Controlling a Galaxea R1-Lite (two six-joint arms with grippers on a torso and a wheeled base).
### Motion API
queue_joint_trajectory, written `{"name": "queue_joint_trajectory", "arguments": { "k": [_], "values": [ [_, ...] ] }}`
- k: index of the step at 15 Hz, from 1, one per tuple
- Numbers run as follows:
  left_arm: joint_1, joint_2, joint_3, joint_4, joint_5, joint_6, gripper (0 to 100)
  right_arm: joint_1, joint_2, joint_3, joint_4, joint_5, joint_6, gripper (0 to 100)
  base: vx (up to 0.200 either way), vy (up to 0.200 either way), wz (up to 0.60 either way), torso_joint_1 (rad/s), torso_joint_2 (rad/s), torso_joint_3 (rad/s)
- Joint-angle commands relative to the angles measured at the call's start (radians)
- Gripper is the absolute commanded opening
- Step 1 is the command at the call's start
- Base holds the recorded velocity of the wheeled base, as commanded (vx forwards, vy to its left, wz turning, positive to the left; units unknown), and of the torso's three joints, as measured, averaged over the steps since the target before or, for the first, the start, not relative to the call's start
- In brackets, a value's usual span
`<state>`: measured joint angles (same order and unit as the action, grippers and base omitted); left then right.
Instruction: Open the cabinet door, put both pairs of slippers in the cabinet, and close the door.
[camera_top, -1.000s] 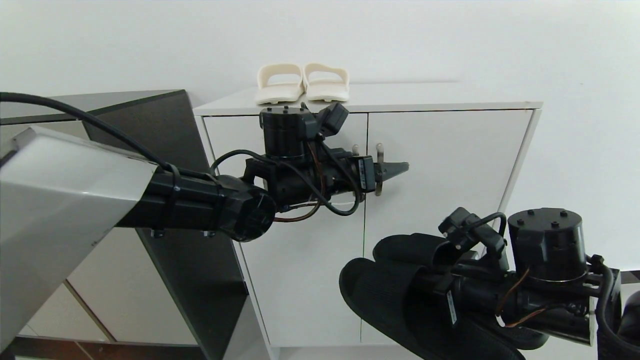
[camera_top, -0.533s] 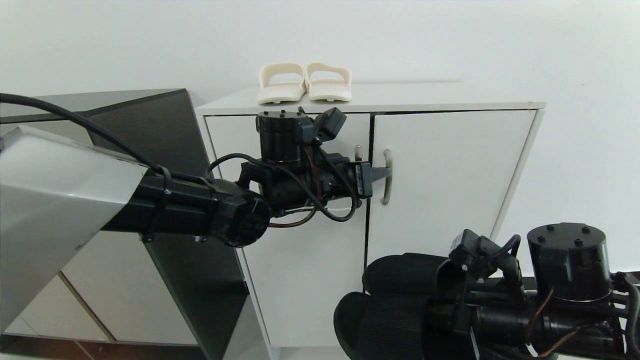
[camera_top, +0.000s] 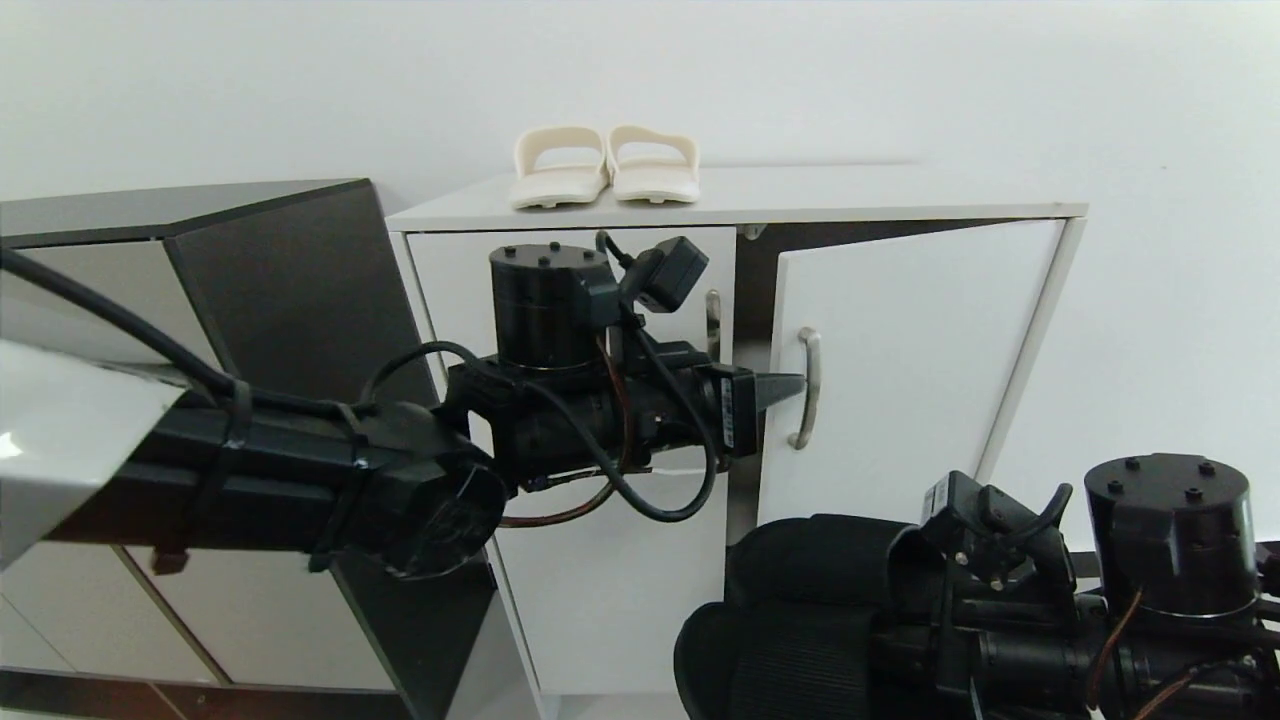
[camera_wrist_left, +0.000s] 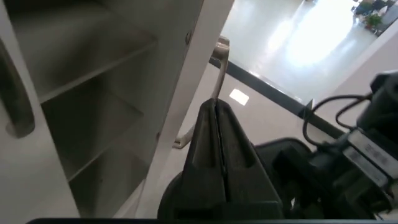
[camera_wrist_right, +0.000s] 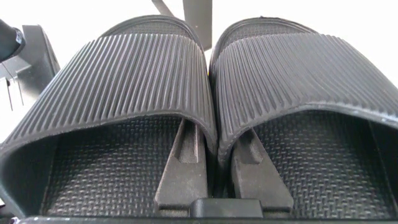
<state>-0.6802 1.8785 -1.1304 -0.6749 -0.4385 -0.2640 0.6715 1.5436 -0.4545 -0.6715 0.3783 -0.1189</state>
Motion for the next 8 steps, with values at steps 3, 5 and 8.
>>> {"name": "queue_joint_trajectory", "arguments": {
  "k": [3, 5, 8],
  "values": [
    [0.054, -0.102, 0.104, -0.049, -0.002, 0.011, 0, 0.003, -0.002, -0.001, 0.001, -0.001, -0.001, 0, 0.000, 0.000, 0.00, 0.000, 0.00, 0.000],
    [0.068, -0.041, 0.043, -0.057, -0.006, 0.009, 0, 0.007, 0.006, -0.003, 0.001, -0.002, -0.001, 0, 0.000, 0.000, 0.00, 0.000, 0.00, 0.000],
    [0.067, 0.076, -0.089, -0.060, -0.002, -0.023, 0, 0.020, 0.001, -0.006, 0.006, -0.010, 0.001, 0, 0.000, 0.000, 0.00, 0.000, 0.00, 0.000]
  ]
}}
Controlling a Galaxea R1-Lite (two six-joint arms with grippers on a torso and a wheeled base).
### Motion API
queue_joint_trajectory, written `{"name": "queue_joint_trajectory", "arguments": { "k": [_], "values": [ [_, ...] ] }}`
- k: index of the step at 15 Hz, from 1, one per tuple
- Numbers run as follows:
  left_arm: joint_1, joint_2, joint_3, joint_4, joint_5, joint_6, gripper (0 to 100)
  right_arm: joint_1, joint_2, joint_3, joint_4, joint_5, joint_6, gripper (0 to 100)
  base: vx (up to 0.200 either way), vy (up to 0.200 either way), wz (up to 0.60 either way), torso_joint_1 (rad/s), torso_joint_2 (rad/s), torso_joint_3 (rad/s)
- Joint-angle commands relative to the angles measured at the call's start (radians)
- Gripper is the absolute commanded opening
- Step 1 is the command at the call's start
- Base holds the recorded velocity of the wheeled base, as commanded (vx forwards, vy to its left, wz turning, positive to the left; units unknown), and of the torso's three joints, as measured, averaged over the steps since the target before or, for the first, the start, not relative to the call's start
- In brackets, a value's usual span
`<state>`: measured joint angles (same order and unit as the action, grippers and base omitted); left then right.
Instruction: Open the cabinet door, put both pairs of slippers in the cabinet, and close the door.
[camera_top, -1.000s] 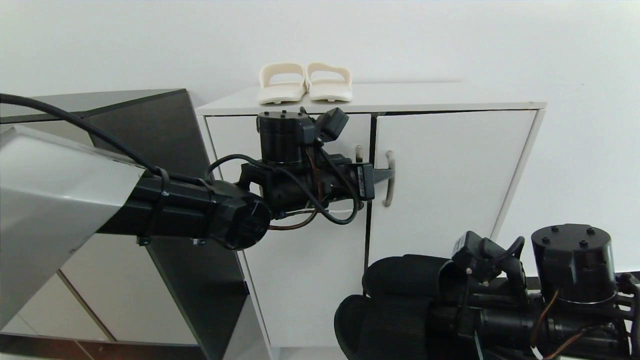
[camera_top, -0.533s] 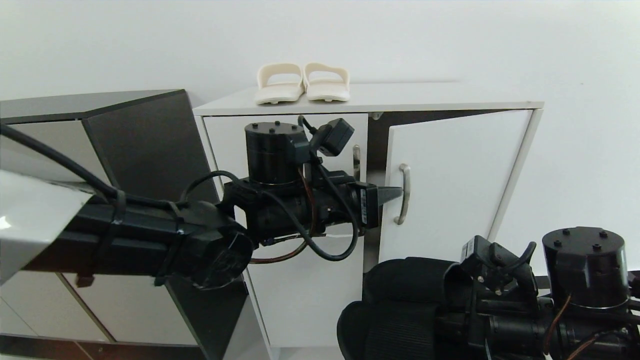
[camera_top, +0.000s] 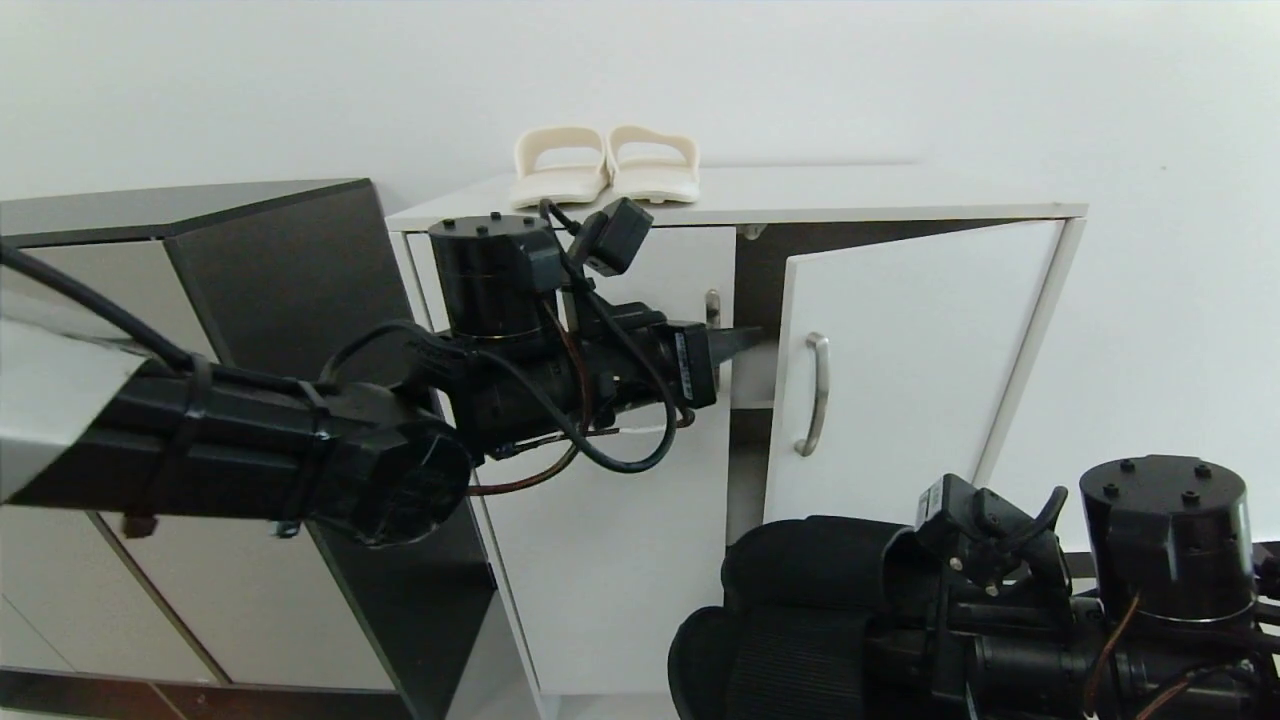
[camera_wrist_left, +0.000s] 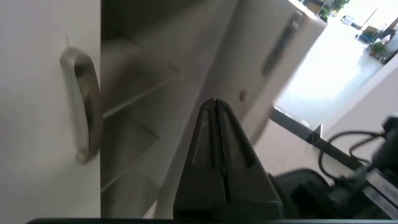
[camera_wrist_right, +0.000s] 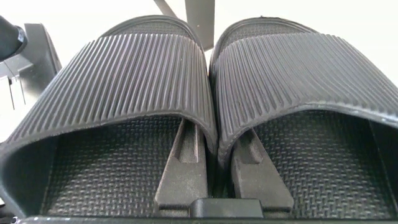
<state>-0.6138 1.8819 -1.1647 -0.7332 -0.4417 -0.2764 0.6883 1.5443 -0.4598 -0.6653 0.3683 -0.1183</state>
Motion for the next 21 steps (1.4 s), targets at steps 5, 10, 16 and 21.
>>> {"name": "queue_joint_trajectory", "arguments": {
  "k": [5, 10, 16, 21],
  "values": [
    [-0.001, 0.144, -0.184, 0.031, 0.003, -0.017, 0, 0.023, -0.001, 0.004, 0.003, -0.002, 0.000, 0, 0.000, 0.000, 0.00, 0.000, 0.00, 0.000],
    [-0.027, 0.137, -0.208, 0.080, 0.006, -0.017, 0, 0.062, -0.019, 0.072, 0.003, 0.000, 0.000, 0, -0.040, 0.000, 0.00, -0.001, 0.00, 0.001],
    [-0.198, 0.039, -0.133, 0.086, 0.072, 0.003, 0, 0.116, -0.070, 0.135, 0.003, 0.000, 0.000, 0, -0.200, 0.000, 0.00, 0.002, 0.00, 0.005],
    [-0.086, -0.078, -0.086, 0.086, 0.262, 0.023, 0, 0.033, -0.033, 0.043, -0.005, -0.137, 0.031, 0, -0.080, 0.000, 0.00, 0.001, 0.00, 0.000]
  ]
}}
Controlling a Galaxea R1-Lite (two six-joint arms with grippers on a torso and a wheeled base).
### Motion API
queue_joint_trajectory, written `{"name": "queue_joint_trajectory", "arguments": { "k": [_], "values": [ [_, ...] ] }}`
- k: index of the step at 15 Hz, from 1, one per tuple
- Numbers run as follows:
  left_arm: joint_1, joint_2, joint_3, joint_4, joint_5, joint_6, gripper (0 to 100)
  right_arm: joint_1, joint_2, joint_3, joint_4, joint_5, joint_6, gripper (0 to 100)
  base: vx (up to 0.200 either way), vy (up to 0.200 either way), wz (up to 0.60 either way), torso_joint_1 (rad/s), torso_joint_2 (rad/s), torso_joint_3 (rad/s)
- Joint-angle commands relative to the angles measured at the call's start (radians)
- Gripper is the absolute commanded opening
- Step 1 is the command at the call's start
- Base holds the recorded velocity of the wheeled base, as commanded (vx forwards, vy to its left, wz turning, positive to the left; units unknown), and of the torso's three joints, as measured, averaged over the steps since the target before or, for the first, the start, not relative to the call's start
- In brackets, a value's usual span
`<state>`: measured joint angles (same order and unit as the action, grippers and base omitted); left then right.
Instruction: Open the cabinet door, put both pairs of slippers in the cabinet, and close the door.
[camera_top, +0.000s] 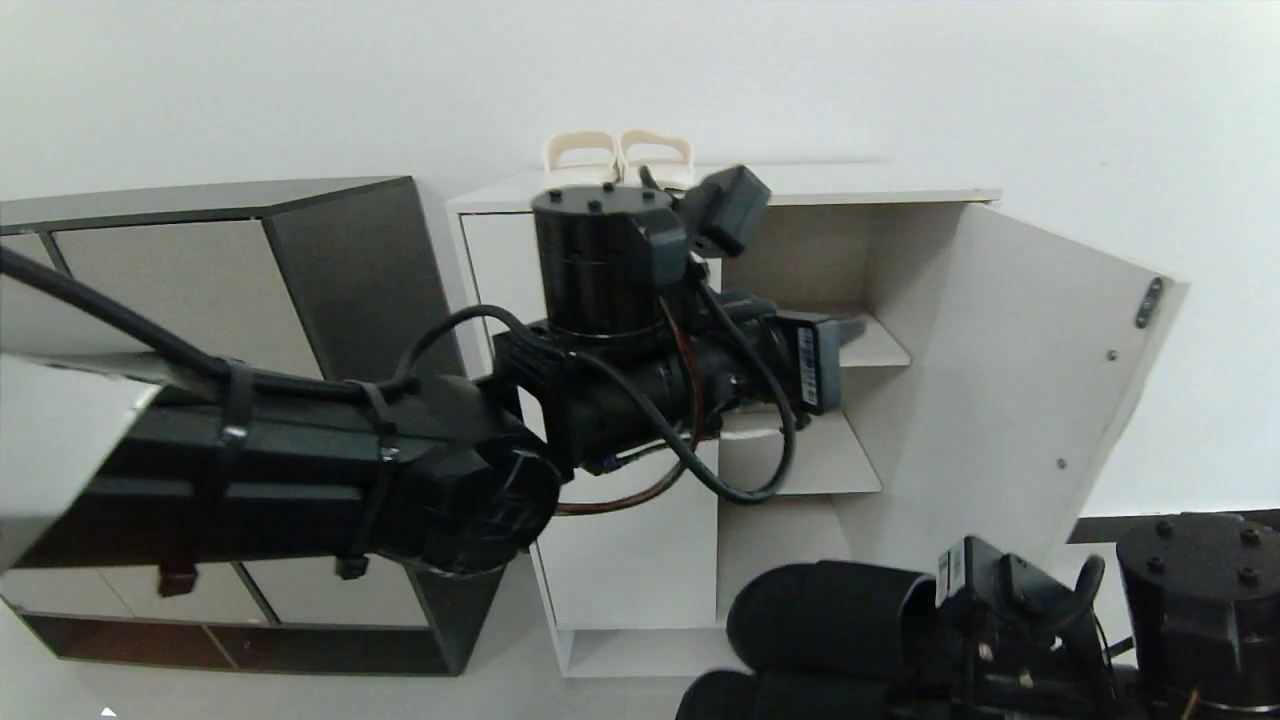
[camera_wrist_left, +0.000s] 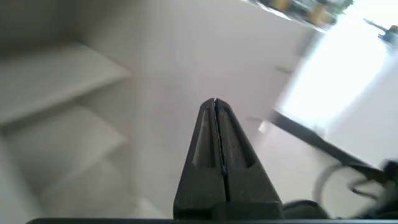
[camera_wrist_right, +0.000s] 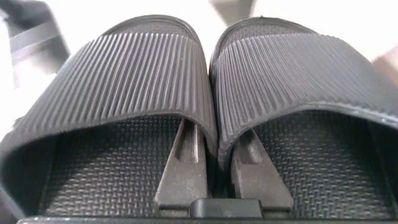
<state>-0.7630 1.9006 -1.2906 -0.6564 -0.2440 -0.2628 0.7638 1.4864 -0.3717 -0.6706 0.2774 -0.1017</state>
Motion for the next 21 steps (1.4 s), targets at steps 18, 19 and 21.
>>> {"name": "queue_joint_trajectory", "arguments": {
  "k": [18, 19, 21],
  "values": [
    [0.735, -1.850, 1.257, 0.692, 0.348, 0.257, 0, -0.058, 0.233, -0.259, -0.040, -0.704, 0.272, 0, 0.000, 0.000, 0.00, 0.000, 0.00, 0.000],
    [0.751, -1.878, 1.274, 0.652, 0.284, 0.254, 0, -0.058, 0.239, -0.257, -0.052, -0.705, 0.270, 0, 0.000, 0.000, 0.00, 0.000, 0.00, 0.000],
    [0.758, -1.901, 1.291, 0.659, 0.223, 0.283, 0, -0.057, 0.241, -0.256, -0.061, -0.705, 0.270, 0, 0.000, 0.000, 0.00, 0.000, 0.00, 0.000]
  ]
}}
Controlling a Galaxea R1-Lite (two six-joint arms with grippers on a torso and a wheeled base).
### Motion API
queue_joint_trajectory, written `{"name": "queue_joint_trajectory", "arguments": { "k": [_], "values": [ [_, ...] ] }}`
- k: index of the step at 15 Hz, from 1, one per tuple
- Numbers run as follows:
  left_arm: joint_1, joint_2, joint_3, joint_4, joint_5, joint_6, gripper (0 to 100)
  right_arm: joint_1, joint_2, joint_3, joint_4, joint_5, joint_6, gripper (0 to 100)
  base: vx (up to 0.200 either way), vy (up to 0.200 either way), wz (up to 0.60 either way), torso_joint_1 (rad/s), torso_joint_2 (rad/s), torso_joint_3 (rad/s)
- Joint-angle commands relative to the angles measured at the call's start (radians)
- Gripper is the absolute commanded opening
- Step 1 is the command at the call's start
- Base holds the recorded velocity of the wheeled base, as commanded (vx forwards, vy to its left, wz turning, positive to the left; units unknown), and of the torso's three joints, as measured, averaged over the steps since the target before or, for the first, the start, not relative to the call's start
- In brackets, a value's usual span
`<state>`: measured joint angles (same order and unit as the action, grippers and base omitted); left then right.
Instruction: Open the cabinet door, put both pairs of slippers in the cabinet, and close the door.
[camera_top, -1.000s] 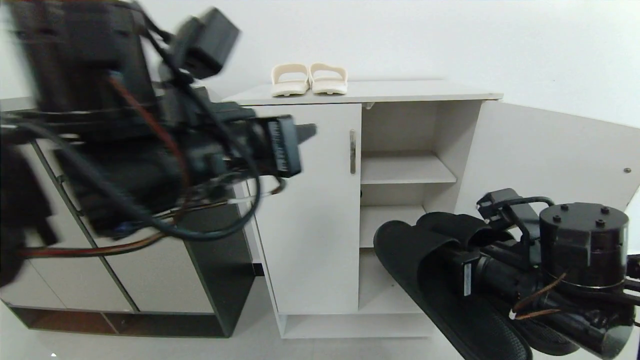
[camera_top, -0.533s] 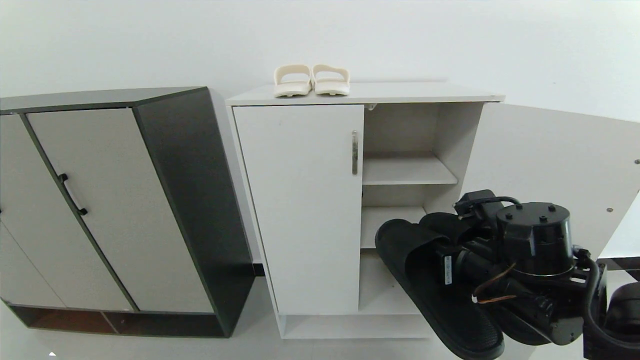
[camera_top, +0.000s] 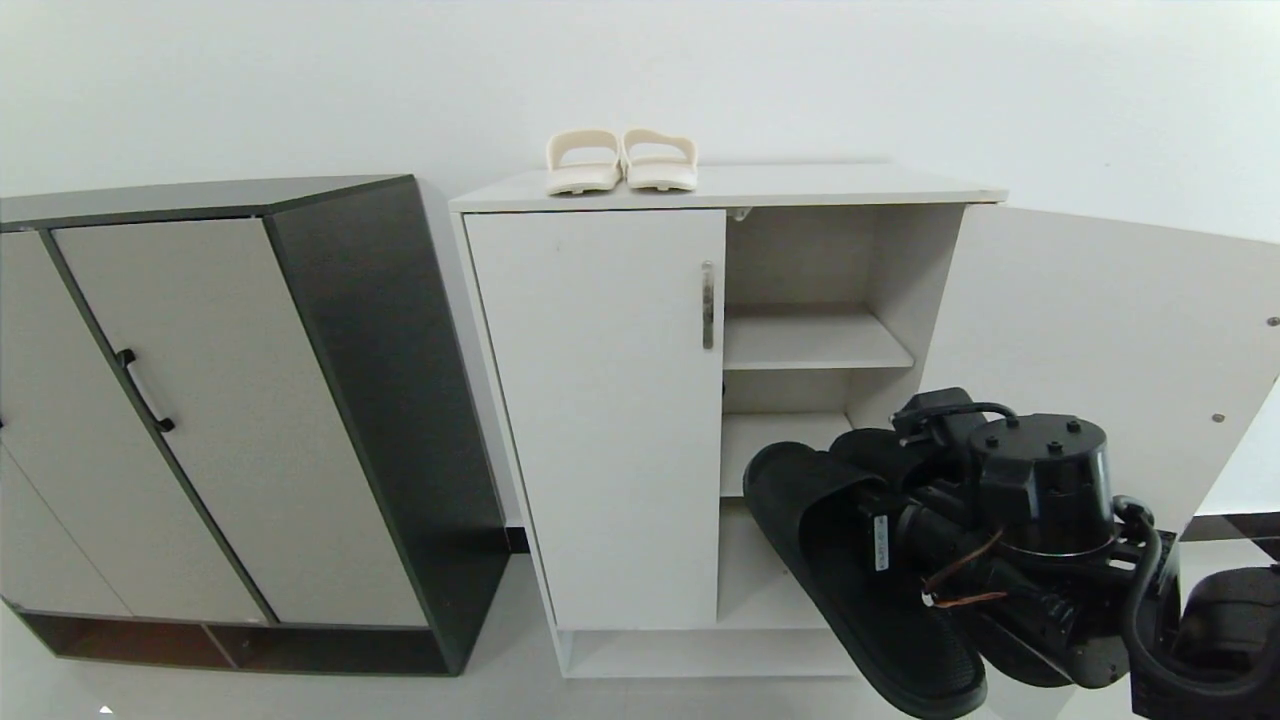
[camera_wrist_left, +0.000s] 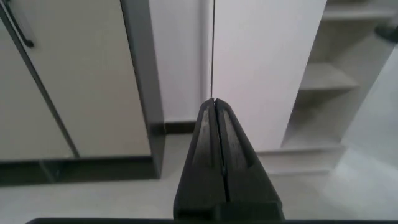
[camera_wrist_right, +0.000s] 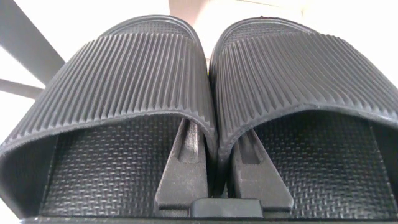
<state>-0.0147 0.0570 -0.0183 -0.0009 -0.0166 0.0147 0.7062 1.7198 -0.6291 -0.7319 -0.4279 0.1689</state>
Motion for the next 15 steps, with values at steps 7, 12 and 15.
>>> {"name": "queue_joint_trajectory", "arguments": {
  "k": [7, 12, 15],
  "values": [
    [0.010, -0.055, 0.018, 0.002, -0.046, 0.025, 0, 0.050, 0.084, -0.084, -0.006, -0.026, -0.028, 0, 0.000, 0.000, 0.00, 0.000, 0.00, 0.000],
    [0.010, -0.055, 0.018, 0.002, -0.046, 0.025, 0, 0.052, 0.276, -0.261, -0.006, -0.232, 0.069, 0, 0.000, -0.040, 0.00, 0.000, 0.00, 0.000],
    [0.010, -0.055, 0.018, 0.002, -0.046, 0.024, 0, 0.053, 0.293, -0.261, -0.007, -0.238, 0.069, 0, 0.000, -0.200, 0.00, 0.001, 0.01, 0.007]
  ]
}}
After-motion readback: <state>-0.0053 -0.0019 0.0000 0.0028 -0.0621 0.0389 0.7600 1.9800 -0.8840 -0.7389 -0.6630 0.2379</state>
